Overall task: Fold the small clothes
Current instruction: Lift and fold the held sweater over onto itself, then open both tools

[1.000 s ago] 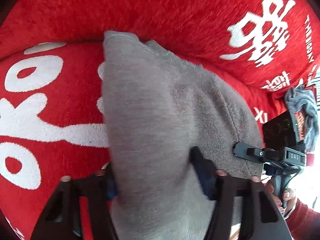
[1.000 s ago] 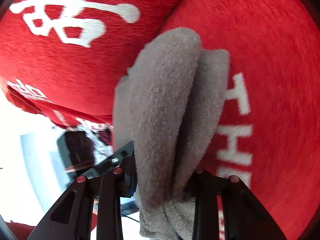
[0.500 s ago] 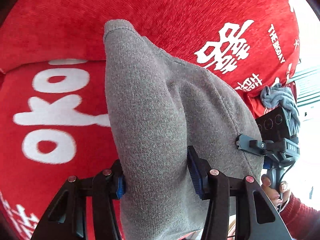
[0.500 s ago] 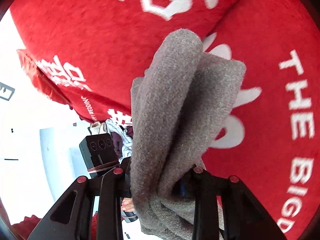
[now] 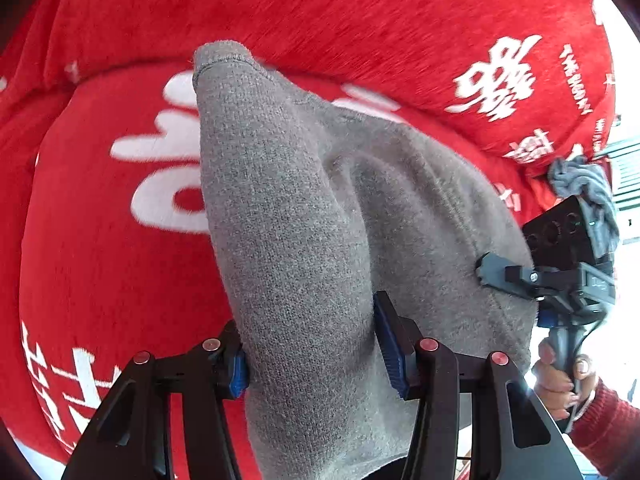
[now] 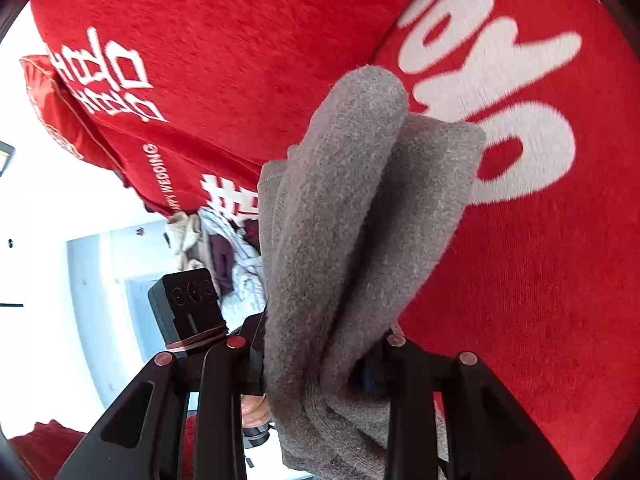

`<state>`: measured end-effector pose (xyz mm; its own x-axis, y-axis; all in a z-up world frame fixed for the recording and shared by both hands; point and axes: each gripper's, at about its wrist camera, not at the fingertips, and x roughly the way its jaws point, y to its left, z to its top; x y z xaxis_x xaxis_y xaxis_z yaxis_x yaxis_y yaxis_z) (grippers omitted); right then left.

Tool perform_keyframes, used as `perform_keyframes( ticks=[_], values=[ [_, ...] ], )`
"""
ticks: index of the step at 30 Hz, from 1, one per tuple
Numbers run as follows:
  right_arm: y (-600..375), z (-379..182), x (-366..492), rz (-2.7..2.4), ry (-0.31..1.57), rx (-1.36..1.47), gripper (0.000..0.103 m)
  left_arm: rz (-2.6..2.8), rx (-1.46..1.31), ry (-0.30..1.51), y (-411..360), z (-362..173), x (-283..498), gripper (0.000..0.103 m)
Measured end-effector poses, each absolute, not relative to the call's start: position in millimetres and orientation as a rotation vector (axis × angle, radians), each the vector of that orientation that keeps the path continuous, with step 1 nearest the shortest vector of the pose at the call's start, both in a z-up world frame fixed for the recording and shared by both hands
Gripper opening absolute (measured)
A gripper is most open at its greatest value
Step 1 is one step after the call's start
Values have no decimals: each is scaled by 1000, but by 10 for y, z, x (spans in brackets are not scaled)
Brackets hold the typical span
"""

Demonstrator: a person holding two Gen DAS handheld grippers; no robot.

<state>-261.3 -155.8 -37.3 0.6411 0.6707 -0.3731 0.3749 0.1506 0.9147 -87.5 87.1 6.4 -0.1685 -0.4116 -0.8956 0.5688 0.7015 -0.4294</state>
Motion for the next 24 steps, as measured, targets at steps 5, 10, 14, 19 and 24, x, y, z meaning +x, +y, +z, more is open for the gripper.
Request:
perform_keyframes(
  ticks=[5, 10, 14, 19, 24],
  values=[
    [-1512, -509, -2561, 122, 1044, 1396, 36, -745, 207, 1529, 1021, -230, -892, 65],
    [-1661, -257, -2789, -74, 1108, 1228, 62, -642, 236, 1435, 1286, -27, -839, 86],
    [-1664, -30, -2829, -55, 1046, 1195, 62, -558, 243, 1359, 1450, 110, -739, 86],
    [-1648, -446, -2636, -37, 1121, 1257, 45, -473, 270, 1367, 1417, -71, -607, 86],
    [-1491, -112, -2439, -41, 1175, 976, 9, -527, 288, 1326, 1252, -14, -730, 86]
  ],
)
